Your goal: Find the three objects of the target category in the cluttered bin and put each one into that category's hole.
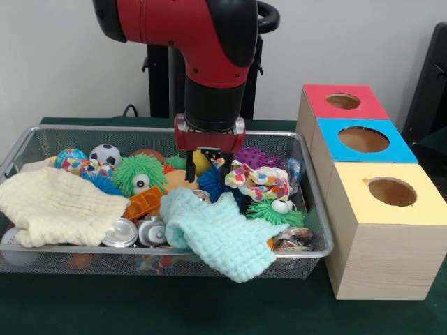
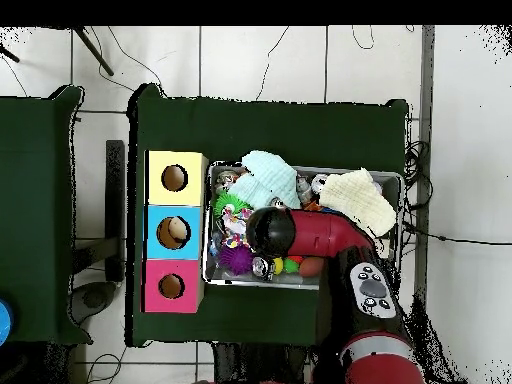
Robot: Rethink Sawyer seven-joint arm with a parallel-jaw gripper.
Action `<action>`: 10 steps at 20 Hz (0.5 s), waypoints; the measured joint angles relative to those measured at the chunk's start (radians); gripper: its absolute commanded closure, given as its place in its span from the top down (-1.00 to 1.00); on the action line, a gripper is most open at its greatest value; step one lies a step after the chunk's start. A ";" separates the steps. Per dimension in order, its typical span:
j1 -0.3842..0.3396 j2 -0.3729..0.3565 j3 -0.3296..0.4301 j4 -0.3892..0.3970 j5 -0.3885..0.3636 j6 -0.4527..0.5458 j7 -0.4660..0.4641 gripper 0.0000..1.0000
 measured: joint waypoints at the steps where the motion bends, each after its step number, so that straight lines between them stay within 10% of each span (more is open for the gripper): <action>1: 0.000 0.001 0.000 0.002 0.000 -0.009 0.000 1.00; 10: -0.006 0.023 -0.003 0.007 0.000 -0.066 0.000 1.00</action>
